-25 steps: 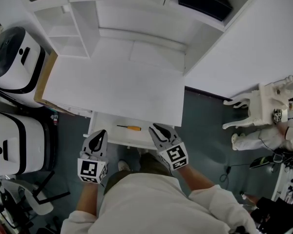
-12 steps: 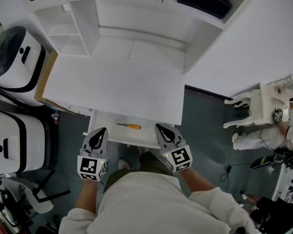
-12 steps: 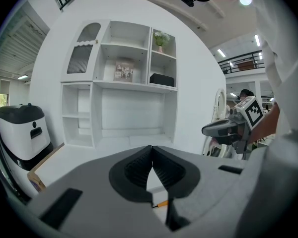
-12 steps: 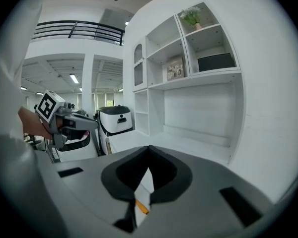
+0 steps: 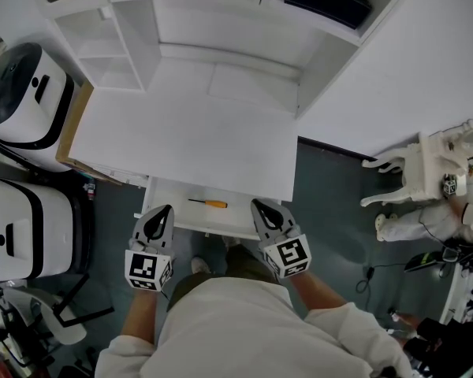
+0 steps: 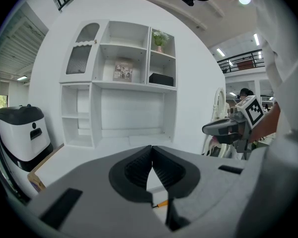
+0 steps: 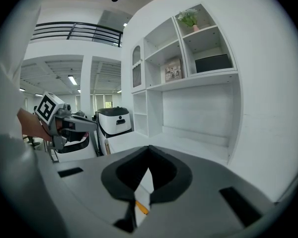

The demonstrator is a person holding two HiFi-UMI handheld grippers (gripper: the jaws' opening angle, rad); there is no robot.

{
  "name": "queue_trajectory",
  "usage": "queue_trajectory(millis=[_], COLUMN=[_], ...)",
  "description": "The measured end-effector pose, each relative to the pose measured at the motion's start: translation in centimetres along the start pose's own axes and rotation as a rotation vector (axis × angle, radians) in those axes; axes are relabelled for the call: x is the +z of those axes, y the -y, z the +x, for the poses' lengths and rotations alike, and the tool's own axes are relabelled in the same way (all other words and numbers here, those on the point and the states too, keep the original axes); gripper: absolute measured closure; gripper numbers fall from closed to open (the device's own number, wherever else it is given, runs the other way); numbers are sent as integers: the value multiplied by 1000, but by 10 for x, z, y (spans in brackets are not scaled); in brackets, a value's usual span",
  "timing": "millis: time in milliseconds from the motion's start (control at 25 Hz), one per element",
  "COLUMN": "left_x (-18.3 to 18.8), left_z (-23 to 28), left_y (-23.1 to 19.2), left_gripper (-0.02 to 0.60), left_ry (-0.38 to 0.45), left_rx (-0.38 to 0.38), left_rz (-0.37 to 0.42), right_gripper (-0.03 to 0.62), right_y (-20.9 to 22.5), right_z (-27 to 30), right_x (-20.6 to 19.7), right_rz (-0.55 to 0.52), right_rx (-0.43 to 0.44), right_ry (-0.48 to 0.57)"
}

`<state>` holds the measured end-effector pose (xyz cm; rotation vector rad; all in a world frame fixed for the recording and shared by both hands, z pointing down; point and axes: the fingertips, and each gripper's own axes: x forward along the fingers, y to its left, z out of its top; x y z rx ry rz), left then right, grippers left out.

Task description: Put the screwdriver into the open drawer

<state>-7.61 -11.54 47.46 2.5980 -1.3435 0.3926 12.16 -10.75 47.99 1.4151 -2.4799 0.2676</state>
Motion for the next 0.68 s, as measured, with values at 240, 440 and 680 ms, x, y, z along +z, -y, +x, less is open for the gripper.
queue_trajectory(millis=[240, 440, 680], left_x=[1, 1, 2], left_z=[1, 1, 2], left_y=[1, 1, 0], left_gripper=[577, 577, 577], left_ry=[0, -1, 0], left_rx=[-4, -5, -9], left_rz=[7, 9, 10], right_gripper=[591, 591, 591], right_y=[-1, 0, 1], right_z=[0, 1, 3], right_x=[1, 2, 3], right_rz=[-10, -13, -21], right_rx=[-2, -2, -5], right_ry=[-2, 0, -2])
